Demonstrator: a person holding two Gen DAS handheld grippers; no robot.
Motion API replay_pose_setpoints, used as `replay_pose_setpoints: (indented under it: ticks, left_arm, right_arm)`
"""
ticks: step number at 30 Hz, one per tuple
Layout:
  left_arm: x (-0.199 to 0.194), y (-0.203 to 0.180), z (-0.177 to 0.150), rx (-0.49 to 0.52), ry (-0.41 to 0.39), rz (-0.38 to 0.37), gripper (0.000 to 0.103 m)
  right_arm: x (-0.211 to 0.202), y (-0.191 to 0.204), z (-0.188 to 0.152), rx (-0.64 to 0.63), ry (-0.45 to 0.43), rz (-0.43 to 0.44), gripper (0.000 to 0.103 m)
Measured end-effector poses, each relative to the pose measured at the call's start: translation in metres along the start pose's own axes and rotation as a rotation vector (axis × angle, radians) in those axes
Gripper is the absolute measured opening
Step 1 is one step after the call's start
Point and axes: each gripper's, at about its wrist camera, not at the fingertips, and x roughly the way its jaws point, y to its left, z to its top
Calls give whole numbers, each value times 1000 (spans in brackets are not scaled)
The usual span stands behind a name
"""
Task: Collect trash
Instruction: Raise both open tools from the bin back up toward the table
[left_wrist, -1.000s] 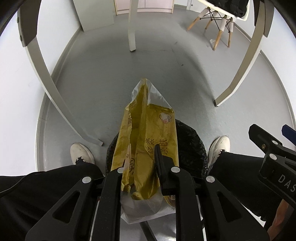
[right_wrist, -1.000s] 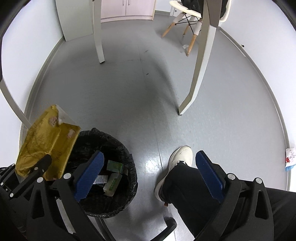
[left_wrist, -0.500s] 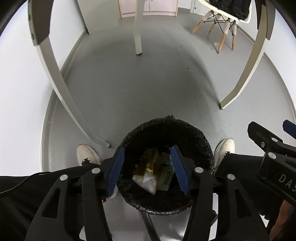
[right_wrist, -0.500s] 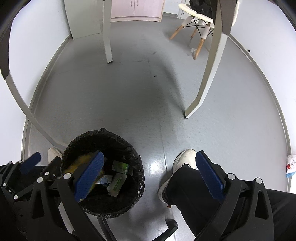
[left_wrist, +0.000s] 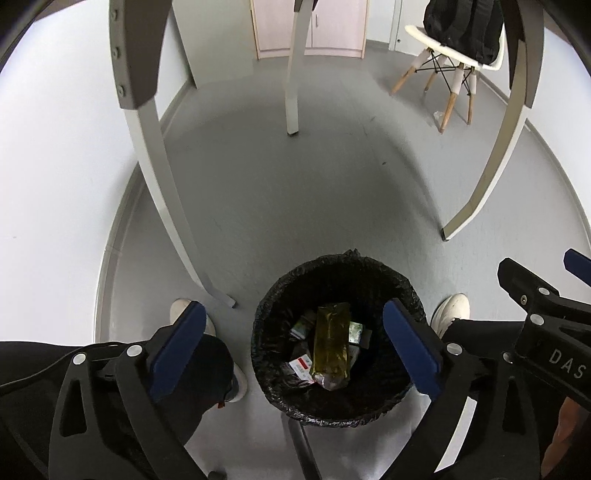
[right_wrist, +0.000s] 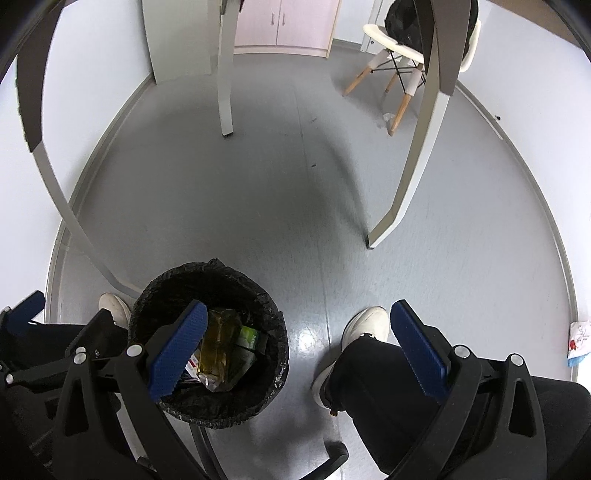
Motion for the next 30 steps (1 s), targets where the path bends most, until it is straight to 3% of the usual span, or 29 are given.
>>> replay_pose_setpoints:
  ticks: [15,30]
  left_arm:
    - [-52,30,-7,-97,-51,-15,97]
    - [-119,46,-32,-84,-140,-42,97]
  right_arm:
    - [-55,-6,-12,-6,-105,6,95]
    - [-114,-13,-42,-5,-151,18,95]
